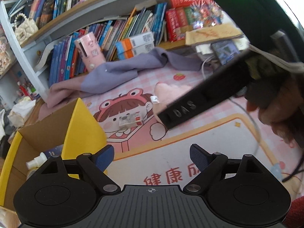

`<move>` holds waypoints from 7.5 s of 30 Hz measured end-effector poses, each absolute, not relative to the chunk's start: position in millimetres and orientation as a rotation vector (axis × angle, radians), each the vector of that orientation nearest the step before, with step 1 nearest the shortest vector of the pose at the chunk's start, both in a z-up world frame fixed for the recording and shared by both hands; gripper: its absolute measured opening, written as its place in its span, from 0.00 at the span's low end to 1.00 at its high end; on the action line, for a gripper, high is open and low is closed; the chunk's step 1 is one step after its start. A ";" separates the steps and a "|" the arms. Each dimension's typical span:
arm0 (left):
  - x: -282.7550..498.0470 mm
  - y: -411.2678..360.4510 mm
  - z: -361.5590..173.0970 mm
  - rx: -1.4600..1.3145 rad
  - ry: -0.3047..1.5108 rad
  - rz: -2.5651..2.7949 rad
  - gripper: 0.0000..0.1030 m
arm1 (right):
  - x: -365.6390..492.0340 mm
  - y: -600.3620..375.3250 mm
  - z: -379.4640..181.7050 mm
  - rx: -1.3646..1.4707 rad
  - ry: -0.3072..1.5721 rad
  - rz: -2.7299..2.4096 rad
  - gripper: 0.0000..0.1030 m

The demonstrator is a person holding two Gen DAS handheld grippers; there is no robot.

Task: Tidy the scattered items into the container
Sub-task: 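Grasp the white medicine box with the left tool while the right tool grasps the pink pig, then lift the medicine box and pink pig and carry both to the yellow box, then open the right tool over the box while the left tool releases the medicine box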

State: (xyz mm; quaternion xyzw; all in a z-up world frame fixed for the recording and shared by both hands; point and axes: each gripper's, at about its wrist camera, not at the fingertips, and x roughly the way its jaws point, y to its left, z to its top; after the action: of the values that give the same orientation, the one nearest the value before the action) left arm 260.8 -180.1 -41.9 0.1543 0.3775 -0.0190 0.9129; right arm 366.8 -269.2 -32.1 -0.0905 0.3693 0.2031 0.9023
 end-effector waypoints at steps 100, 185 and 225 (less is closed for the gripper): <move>304.8 -151.9 -19.7 -0.084 0.769 -0.020 0.52 | 336.1 -314.1 -49.6 -0.252 0.788 0.427 0.84; 52.5 105.2 -3.7 -0.057 0.767 0.007 0.52 | 86.5 -66.6 8.4 -0.372 0.671 0.619 0.85; 373.2 91.3 -17.8 0.063 0.956 -0.166 0.53 | 313.1 5.6 -49.2 -1.313 0.404 0.942 0.92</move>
State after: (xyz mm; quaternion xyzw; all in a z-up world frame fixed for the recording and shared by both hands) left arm 373.2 91.3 -17.8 0.0303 0.4593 -0.0799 0.8842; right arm 313.1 5.6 -49.2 -0.5831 0.1796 0.4182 0.6729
